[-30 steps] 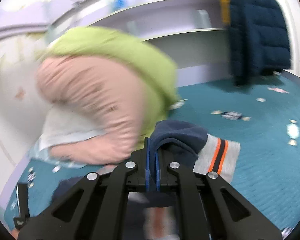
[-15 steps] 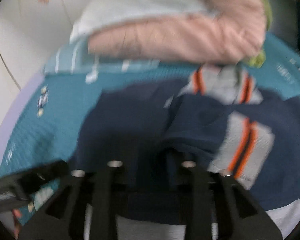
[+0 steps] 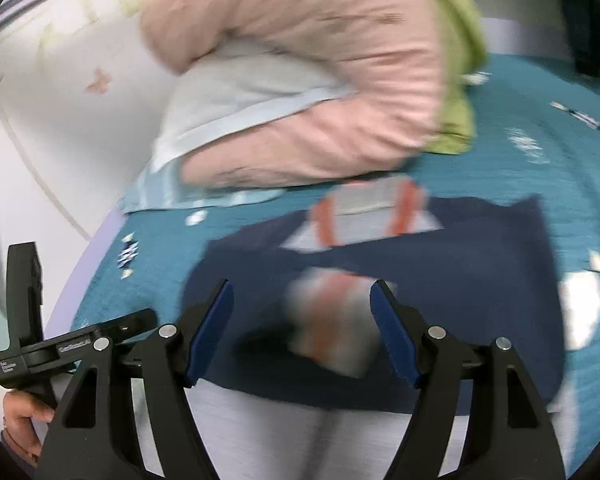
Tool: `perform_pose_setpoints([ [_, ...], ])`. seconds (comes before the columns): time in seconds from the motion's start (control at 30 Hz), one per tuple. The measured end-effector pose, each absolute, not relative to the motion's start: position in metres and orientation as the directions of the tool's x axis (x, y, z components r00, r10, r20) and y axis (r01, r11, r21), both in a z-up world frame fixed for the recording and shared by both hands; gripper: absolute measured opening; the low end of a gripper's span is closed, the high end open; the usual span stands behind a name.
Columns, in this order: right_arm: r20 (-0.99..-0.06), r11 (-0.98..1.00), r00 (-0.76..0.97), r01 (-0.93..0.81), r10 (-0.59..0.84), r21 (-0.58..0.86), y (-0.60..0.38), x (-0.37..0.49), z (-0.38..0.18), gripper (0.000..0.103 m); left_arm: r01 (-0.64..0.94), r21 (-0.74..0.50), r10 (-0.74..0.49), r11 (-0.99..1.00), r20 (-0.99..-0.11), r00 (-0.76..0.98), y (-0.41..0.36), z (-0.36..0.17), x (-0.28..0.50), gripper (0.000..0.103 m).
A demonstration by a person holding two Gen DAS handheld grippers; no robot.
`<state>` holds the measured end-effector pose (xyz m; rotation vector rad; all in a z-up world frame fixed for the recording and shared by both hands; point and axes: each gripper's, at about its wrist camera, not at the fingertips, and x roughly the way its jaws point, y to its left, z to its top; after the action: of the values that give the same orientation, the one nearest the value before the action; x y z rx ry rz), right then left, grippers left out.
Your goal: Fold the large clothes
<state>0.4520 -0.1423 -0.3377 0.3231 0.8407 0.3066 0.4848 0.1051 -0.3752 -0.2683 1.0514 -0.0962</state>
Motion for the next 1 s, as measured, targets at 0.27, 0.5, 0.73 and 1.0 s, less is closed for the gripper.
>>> perform_pose_setpoints([
  [0.27, -0.786, 0.858, 0.422, 0.039, 0.451, 0.513, -0.239, 0.454, -0.426, 0.006, 0.199, -0.176, -0.249, 0.964, -0.858, 0.449, -0.016, -0.385, 0.499, 0.084],
  [0.5, -0.752, 0.812, 0.407, 0.043, 0.517, 0.582, -0.249, 0.457, -0.431, 0.006, 0.234, 0.006, -0.095, 0.972, -0.904, 0.416, -0.078, -0.416, 0.523, 0.086],
  [0.73, -0.735, 0.785, 0.396, 0.054, 0.550, 0.617, -0.253, 0.459, -0.434, 0.006, 0.193, -0.025, -0.103, 0.981, -0.909, 0.403, -0.049, -0.422, 0.535, 0.037],
  [1.0, -0.735, 0.786, 0.394, 0.050, 0.552, 0.616, -0.253, 0.458, -0.434, 0.006, 0.016, -0.228, -0.212, 0.974, -0.873, 0.439, 0.071, -0.388, 0.538, 0.014],
])
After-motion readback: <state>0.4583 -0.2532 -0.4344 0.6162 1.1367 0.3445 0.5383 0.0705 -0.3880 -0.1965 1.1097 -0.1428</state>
